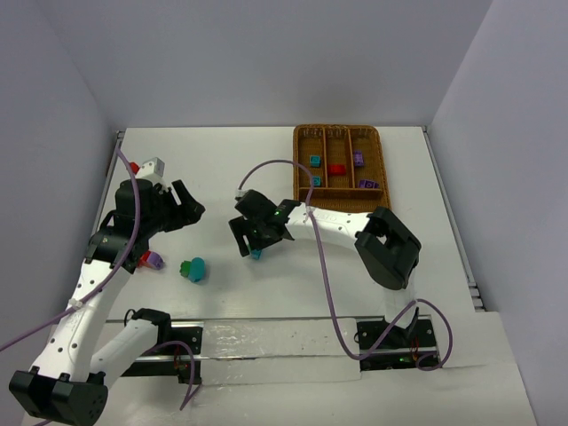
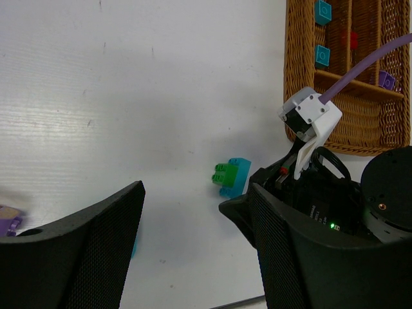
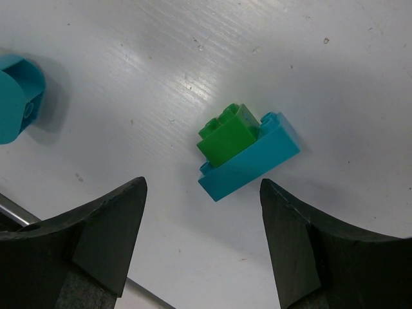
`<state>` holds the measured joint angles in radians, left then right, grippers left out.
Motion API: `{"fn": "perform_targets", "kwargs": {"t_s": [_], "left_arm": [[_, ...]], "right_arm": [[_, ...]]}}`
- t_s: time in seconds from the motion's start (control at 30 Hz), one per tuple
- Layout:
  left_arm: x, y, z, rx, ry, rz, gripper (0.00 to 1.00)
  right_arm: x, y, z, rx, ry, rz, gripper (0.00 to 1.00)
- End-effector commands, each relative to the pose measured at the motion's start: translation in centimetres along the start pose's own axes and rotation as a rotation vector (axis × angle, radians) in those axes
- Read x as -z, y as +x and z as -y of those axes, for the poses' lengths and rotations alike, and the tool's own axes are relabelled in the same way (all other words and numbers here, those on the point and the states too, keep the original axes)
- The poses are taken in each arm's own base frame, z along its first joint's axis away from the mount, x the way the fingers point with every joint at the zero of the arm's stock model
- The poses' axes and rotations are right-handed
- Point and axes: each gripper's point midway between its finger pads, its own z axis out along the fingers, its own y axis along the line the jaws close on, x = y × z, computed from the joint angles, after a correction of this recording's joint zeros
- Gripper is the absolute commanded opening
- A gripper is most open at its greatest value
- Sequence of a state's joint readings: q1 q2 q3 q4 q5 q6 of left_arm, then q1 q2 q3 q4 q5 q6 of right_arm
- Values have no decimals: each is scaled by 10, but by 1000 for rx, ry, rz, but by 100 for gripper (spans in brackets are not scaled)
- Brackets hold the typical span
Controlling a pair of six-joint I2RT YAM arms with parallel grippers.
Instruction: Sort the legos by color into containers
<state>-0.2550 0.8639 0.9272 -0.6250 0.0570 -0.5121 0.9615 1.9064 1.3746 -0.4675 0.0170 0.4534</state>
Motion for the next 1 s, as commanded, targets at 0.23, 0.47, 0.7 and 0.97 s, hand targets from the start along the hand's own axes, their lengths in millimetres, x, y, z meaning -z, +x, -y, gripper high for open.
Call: {"fn": "perform_targets", "kwargs": {"t_s": [0.23,0.47,0.7,0.97], "left_arm": [[3,-7,3,-1,10,33,74],[1,-8,4,3,14,28,74],[2,-9,3,-2,8,31,74],[2,-9,4,-2,13,32,74]], "right_arm": [[-15,6,18,-50,94,-23,68],[-20,4,23,-65,130,-10,66],[-25,0,28,-92,169,12,63],[-17,0,45,-93,253,49,57]]}}
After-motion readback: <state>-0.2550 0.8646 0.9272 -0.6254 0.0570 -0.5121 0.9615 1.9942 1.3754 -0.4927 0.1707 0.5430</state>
